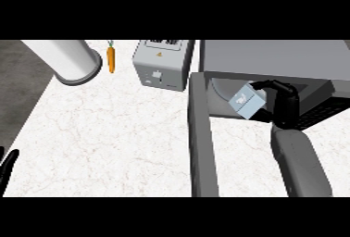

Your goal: Pick up the milk, place it into the microwave and close the microwave

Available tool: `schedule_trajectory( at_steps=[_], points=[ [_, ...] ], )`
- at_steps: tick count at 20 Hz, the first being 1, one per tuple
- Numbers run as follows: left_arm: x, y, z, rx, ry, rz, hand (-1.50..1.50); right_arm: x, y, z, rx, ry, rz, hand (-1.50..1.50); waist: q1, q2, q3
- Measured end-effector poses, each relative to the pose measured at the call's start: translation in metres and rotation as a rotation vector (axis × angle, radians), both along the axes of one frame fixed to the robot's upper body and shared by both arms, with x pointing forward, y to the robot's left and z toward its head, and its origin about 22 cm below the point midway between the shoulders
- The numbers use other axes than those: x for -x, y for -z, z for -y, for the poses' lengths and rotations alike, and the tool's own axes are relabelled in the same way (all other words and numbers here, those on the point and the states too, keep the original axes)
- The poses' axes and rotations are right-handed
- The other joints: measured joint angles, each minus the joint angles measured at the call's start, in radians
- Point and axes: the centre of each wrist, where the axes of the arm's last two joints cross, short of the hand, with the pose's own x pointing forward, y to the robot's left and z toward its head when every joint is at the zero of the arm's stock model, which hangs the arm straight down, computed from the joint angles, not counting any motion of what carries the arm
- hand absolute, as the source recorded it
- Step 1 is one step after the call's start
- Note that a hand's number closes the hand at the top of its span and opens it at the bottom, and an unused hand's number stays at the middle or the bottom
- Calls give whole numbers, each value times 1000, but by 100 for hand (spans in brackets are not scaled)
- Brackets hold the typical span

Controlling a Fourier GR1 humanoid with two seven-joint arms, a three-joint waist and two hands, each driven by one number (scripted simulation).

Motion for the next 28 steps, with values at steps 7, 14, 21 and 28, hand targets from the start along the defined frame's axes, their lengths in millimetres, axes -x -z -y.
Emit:
schedule_trajectory(
  at_steps=[7,14,21,28],
  points=[
    [-5,-3,0,-41,13,2,-150,8,2,12,96,137,83,-150,35,11,-7],
    [-11,-4,2,-72,29,-1,-150,15,3,22,195,217,126,-150,61,20,-11],
    [-19,-5,7,-86,68,9,-150,25,18,16,184,218,86,-150,85,28,-16],
    [-25,-5,14,-92,96,7,-150,24,28,-9,143,138,59,-150,95,30,-12]
  ],
)
